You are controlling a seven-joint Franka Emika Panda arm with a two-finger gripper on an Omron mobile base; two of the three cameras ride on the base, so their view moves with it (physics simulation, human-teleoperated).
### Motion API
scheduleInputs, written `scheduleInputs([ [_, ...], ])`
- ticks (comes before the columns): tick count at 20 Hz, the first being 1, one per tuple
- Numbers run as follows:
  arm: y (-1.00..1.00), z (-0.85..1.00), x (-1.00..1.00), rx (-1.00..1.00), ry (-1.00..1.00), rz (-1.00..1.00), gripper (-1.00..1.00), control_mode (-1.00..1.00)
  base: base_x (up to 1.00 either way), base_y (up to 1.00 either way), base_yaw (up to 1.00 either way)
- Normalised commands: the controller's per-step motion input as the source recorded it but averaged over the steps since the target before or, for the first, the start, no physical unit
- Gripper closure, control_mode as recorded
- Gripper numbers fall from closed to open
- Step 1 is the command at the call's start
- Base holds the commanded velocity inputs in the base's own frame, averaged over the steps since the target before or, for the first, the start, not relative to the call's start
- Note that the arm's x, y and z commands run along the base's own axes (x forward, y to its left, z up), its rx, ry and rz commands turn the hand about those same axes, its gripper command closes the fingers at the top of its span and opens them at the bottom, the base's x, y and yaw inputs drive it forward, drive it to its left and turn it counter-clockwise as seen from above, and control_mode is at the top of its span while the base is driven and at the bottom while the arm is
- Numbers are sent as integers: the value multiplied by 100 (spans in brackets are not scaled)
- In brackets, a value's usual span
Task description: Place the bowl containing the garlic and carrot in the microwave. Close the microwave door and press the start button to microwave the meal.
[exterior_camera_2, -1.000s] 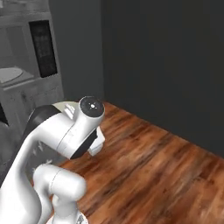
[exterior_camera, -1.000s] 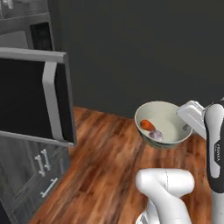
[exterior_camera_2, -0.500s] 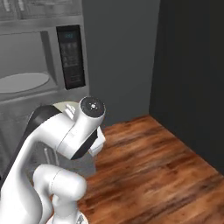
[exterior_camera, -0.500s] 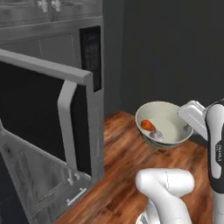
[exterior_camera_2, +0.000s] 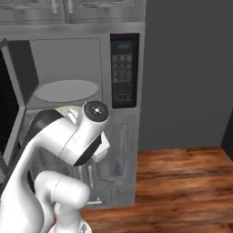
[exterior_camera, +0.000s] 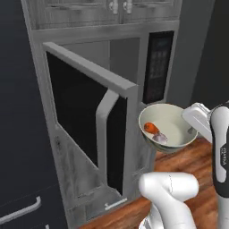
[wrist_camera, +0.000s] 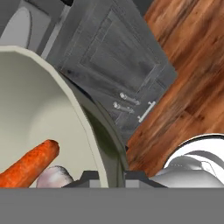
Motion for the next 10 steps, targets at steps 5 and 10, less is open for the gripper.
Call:
scheduleInputs([
  [5, 0, 0, 0, 0, 0, 0, 100, 100, 17, -24, 53],
  [10, 0, 0, 0, 0, 0, 0, 100, 100, 0, -55, 33],
])
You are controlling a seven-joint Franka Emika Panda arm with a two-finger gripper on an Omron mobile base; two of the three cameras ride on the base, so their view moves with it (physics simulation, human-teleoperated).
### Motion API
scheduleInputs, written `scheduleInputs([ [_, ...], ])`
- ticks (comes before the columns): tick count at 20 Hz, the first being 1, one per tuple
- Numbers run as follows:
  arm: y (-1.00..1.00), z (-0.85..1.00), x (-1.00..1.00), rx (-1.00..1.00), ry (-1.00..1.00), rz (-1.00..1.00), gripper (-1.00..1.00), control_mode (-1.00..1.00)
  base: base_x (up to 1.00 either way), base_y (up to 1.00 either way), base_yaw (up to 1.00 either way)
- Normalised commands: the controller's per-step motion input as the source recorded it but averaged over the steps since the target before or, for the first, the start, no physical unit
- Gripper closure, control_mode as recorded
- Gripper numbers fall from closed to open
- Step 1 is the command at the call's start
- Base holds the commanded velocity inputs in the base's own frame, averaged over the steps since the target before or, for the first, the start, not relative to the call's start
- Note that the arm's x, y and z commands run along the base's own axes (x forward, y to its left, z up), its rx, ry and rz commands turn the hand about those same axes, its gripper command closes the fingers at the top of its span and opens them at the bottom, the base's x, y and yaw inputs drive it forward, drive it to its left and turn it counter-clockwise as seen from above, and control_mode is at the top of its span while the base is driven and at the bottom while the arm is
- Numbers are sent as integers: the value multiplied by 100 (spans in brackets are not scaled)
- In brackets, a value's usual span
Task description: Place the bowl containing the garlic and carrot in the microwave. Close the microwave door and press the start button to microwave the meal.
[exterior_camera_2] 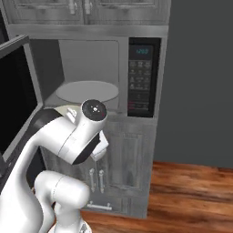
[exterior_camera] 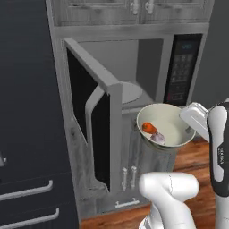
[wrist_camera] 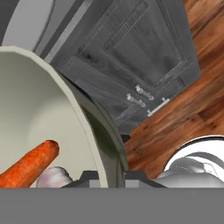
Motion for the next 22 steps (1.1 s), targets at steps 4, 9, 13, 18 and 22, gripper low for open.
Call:
scheduleInputs([
  [4, 0, 0, 0, 0, 0, 0, 100, 100, 6, -18, 33],
  [9, 0, 0, 0, 0, 0, 0, 100, 100, 17, -3, 33],
  [13, 0, 0, 0, 0, 0, 0, 100, 100, 28, -16, 29],
  [18, 0, 0, 0, 0, 0, 0, 100, 100, 22, -23, 21],
  [22, 0, 0, 0, 0, 0, 0, 100, 100, 19, -23, 13],
])
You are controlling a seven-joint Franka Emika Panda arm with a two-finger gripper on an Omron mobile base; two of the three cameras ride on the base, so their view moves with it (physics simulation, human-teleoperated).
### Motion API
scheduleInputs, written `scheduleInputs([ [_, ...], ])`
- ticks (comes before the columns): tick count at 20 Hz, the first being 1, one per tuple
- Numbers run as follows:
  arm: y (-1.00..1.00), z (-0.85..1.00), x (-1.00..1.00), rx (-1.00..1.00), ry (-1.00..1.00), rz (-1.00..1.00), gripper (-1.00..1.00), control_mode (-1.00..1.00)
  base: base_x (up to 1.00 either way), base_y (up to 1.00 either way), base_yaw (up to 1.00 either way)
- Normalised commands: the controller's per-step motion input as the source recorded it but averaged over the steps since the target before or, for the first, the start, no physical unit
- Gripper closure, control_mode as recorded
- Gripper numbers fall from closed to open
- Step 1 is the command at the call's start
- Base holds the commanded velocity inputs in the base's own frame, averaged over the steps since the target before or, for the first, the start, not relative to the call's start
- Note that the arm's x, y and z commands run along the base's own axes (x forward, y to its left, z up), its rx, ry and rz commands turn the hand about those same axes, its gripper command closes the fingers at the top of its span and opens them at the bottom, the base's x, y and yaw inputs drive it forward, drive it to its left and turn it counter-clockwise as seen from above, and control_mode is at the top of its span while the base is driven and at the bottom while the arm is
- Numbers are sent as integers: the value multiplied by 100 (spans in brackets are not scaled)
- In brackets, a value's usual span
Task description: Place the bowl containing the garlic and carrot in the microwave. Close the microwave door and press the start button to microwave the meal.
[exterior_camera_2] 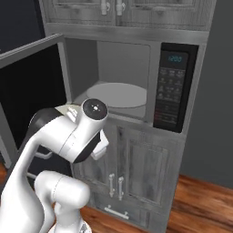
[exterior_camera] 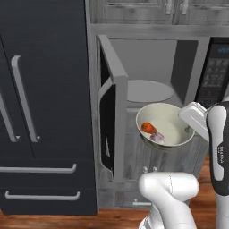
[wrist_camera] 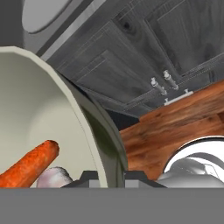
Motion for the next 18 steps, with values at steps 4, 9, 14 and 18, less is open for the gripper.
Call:
scheduleInputs([
  [4, 0, 0, 0, 0, 0, 0, 100, 100, 10, -41, 8],
  [9, 0, 0, 0, 0, 0, 0, 100, 100, 2, -36, 7],
  [14, 0, 0, 0, 0, 0, 0, 100, -100, 0, -3, 2],
  [18, -17, 0, 8, 3, 0, -8, 100, -100, 0, 0, 0],
])
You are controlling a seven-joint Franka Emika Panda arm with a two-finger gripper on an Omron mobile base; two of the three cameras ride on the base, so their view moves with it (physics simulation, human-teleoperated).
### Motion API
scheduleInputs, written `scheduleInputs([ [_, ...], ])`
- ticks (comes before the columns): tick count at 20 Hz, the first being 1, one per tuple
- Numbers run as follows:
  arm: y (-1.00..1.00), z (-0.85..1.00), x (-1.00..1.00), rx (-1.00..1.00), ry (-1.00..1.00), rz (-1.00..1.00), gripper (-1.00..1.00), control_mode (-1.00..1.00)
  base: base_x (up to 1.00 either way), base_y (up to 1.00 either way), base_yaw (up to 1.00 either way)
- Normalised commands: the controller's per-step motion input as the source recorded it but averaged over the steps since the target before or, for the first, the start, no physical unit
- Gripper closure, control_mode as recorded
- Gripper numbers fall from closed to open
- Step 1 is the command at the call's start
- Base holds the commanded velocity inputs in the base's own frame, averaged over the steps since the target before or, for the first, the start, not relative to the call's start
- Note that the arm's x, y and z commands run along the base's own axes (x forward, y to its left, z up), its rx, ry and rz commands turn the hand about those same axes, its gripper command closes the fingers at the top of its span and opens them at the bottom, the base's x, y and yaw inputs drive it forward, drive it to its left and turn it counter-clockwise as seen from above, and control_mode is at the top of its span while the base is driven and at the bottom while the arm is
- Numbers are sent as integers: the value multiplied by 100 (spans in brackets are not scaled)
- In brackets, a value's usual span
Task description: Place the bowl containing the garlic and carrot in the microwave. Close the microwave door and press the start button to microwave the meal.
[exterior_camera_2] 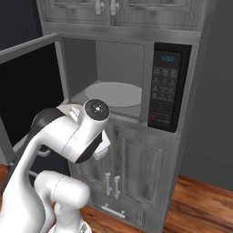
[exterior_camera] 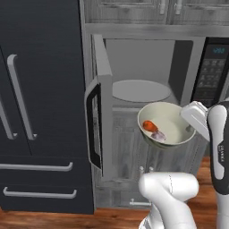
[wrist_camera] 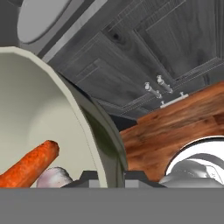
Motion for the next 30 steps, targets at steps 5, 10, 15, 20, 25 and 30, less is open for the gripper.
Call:
scheduleInputs([
  [5, -29, 9, 21, 10, -2, -10, 100, -100, 0, 0, 0],
  [10, -7, 29, 68, 8, 0, -14, 100, -100, 0, 0, 0],
  [15, 0, 12, 81, 1, 0, -14, 100, -100, 0, 0, 0],
  [20, 1, 0, 78, 0, 0, -15, 100, -100, 0, 0, 0],
  [25, 1, 0, 79, 0, 4, -17, 100, -100, 0, 0, 0],
  [30, 0, 0, 73, 0, 12, -11, 100, -100, 0, 0, 0],
])
